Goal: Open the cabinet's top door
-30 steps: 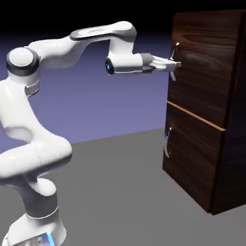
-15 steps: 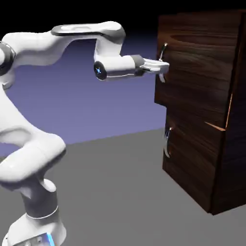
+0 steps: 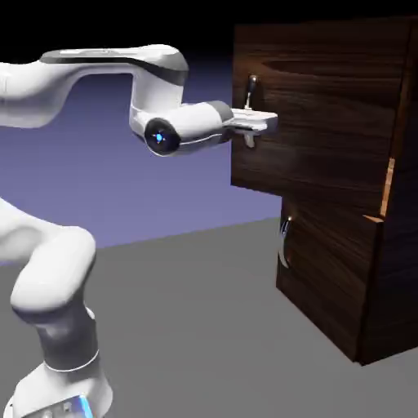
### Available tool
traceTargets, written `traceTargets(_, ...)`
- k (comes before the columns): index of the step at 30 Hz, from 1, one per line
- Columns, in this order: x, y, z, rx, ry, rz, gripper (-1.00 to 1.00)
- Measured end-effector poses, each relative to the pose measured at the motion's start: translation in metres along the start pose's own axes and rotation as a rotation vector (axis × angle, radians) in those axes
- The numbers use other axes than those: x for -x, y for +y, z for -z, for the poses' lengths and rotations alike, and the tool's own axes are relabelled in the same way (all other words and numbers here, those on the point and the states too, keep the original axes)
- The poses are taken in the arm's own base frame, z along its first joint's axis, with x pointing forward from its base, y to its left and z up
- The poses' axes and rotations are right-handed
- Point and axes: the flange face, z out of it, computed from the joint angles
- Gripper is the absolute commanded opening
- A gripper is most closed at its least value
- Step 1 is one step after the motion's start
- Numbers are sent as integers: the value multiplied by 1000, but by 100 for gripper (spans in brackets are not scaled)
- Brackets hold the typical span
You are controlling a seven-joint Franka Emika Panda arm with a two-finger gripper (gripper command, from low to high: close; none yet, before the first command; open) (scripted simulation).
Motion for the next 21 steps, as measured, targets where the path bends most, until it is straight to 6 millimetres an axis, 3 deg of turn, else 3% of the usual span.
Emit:
traceTargets(11, 38, -38, 80, 204, 203, -1, -100)
traceTargets(21, 87, -87, 137, 394, 393, -1, -100)
